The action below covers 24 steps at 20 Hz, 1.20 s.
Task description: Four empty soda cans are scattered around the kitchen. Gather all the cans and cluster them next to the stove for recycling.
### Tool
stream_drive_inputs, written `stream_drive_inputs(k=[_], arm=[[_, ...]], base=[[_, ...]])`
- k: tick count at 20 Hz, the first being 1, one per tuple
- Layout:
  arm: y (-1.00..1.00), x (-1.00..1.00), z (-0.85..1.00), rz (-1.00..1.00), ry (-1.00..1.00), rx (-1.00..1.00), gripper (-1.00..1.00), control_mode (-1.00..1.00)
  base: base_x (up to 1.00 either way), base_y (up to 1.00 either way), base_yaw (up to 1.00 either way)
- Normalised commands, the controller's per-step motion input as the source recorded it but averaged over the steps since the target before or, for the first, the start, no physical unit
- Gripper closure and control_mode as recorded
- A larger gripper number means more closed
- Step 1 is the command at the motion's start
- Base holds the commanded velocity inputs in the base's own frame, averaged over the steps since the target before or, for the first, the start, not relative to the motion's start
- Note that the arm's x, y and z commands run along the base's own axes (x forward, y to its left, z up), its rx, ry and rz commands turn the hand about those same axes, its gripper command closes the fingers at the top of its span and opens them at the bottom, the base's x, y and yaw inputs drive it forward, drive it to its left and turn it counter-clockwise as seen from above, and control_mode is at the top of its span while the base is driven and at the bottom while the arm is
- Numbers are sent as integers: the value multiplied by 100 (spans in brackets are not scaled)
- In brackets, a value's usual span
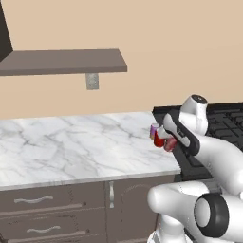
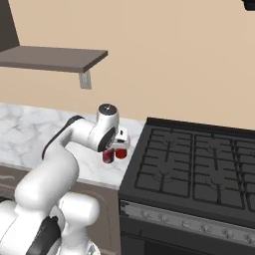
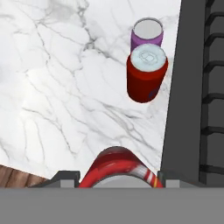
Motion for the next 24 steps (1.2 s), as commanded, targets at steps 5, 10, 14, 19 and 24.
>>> stream_drive_inputs(k=[5,10,14,19,24], arm=[[-4,26,-32,2,5,-8,100,-100],[0,17,-15,0,8,-3,100,-100],[0,12,-12,1,-2,0,100,-100],[0,19,-26,0,-1,0,100,-100],[0,18,-22,0,0,0,100,-100]], base=[[0,0,0],[0,0,0],[0,0,0],[0,0,0],[0,0,0]])
